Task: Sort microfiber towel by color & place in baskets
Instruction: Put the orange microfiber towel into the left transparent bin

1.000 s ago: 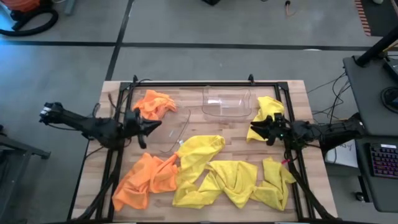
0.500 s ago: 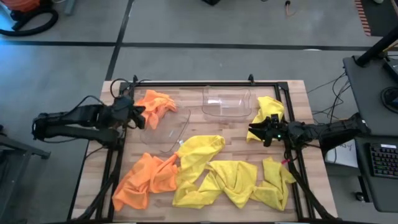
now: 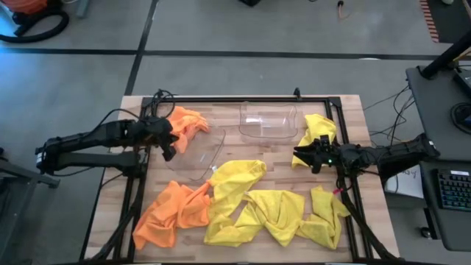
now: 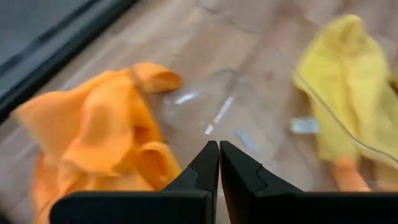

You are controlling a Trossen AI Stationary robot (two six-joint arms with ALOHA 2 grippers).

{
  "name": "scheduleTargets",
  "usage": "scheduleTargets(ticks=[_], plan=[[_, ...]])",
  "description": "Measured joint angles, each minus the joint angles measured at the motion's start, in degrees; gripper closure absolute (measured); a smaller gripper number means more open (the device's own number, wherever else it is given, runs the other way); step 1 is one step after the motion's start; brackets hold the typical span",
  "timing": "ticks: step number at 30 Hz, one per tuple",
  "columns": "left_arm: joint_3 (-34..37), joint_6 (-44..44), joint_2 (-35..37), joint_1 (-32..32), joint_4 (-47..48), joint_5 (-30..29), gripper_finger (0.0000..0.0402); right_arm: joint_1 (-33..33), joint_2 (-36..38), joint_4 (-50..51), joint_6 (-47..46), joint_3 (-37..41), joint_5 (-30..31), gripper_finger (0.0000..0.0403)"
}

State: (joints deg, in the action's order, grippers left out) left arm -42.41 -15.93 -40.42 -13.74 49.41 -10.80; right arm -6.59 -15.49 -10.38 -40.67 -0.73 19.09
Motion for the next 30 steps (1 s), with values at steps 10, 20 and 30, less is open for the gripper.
scheduleTargets(ticks=[10, 20, 30], plan=[[-1.09, 5.39, -0.02, -0.02, -2.49, 0.28, 0.0402, -0.26, -1.11, -5.74, 8.44, -0.59, 0.49, 0.0213], [-0.18, 8.89, -1.08, -1.26, -2.97, 5.92, 0.0402, -0.28, -4.74, -7.88, 11.69, -2.77, -0.05, 0.0213], [-0.09, 9.42, -4.61, -9.44, -3.34, 4.24, 0.0402, -0.27, -7.62, -8.27, 11.19, -2.75, 0.25, 0.0213]])
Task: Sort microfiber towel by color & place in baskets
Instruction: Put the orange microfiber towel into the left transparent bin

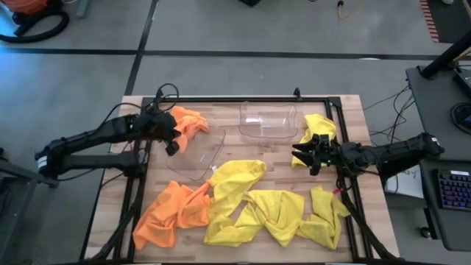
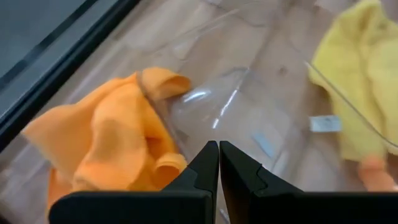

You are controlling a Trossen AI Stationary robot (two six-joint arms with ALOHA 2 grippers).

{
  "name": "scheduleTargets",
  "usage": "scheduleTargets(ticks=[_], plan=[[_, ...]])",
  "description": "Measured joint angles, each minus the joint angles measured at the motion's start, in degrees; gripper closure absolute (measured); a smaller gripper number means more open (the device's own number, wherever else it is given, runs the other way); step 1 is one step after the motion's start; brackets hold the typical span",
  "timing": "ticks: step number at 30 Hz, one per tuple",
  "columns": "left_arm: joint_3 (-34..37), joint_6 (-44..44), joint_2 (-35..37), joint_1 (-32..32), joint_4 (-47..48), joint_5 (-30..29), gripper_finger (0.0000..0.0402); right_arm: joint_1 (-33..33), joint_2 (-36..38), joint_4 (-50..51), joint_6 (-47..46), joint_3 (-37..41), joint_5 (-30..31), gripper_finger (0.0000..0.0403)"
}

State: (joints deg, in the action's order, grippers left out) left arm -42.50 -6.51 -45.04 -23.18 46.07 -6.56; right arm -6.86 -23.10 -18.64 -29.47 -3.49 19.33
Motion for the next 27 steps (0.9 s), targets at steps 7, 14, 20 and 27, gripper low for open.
scheduleTargets(ticks=[7, 14, 20, 27], plan=[[0.00, 1.10, -0.03, -5.34, -0.38, -0.40, 0.0390, -0.01, -0.34, 0.08, -0.07, 0.00, 0.02, 0.0213], [0.00, 2.50, -1.54, -6.83, 0.13, -2.04, 0.0308, -0.01, -0.36, 0.40, -0.09, 0.01, 0.02, 0.0213], [0.00, 8.37, -4.42, -6.83, -0.36, -4.49, 0.0247, -0.01, -0.36, 1.23, -0.09, 0.04, 0.02, 0.0213], [1.24, 20.03, -7.34, -6.84, -0.91, -5.99, 0.0250, -0.01, -0.36, 3.27, -0.11, 0.09, 0.00, 0.0213]])
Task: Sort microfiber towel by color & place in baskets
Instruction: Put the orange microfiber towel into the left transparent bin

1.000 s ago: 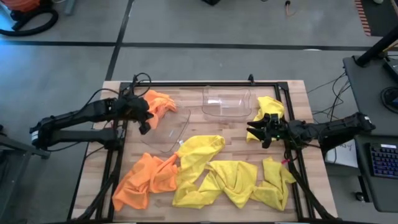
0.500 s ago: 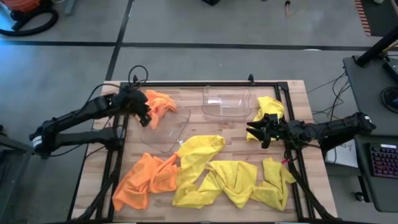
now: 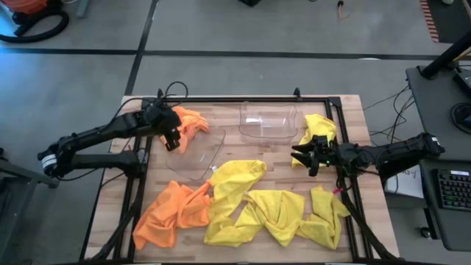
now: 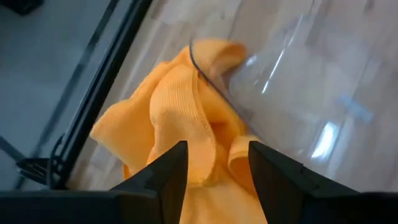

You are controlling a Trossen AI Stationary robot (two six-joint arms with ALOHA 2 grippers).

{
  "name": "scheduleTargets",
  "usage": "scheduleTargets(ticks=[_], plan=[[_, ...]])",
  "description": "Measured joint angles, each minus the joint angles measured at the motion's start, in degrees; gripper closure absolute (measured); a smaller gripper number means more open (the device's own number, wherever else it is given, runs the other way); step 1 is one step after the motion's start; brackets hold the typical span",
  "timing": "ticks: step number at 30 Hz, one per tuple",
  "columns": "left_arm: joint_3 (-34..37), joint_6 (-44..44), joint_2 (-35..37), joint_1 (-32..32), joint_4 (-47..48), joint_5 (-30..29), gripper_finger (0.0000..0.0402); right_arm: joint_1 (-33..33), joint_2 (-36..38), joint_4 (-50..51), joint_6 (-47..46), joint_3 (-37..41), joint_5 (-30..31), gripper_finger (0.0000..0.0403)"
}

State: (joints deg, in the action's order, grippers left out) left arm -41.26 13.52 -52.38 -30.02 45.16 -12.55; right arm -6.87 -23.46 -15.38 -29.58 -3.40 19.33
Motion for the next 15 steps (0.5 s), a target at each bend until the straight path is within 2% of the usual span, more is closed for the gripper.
scheduleTargets(ticks=[15], plan=[[0.97, 2.86, -7.34, -0.87, -2.48, -1.42, 0.0254, 0.00, 0.00, 1.75, -0.33, 0.00, -0.24, 0.0213]])
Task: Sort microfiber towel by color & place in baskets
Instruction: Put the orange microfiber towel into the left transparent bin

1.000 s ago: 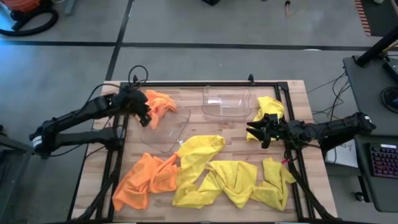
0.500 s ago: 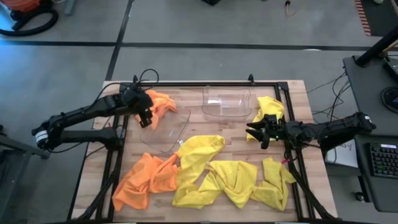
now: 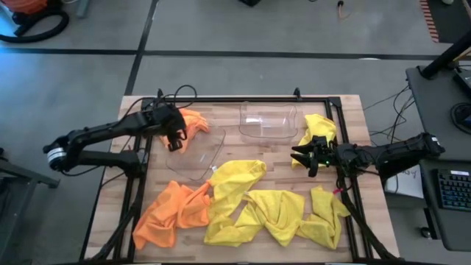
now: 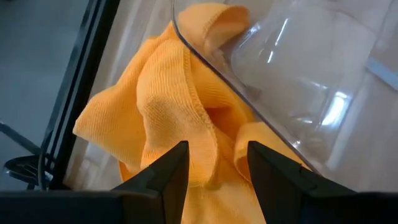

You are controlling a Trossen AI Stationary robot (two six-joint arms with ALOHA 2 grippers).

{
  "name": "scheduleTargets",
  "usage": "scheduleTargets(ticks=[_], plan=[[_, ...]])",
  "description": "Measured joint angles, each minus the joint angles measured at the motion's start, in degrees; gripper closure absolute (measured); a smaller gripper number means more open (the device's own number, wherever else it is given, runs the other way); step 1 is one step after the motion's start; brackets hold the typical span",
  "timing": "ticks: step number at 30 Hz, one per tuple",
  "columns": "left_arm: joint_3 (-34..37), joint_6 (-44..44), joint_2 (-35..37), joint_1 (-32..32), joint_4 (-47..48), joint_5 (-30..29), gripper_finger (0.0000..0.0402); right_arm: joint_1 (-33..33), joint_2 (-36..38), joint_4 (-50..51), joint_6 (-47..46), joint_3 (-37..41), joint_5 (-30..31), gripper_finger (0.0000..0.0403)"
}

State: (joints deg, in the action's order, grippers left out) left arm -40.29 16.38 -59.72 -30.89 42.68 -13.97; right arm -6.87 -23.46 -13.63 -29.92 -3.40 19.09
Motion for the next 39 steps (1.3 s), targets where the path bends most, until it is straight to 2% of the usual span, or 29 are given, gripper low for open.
scheduleTargets(ticks=[4, 31, 39], plan=[[0.00, 1.11, -1.41, -0.75, -0.70, -3.12, 0.0254, 0.00, 0.00, -0.05, -0.06, 0.00, -0.01, 0.0213], [0.00, 0.97, -8.98, -1.72, -4.08, -3.38, 0.0254, 0.00, 0.00, -0.11, -0.01, 0.00, -0.02, 0.0213], [0.00, -2.09, -9.64, -5.28, -7.15, -4.97, 0.0254, 0.00, 0.00, 0.09, 0.03, 0.02, -0.02, 0.0213]])
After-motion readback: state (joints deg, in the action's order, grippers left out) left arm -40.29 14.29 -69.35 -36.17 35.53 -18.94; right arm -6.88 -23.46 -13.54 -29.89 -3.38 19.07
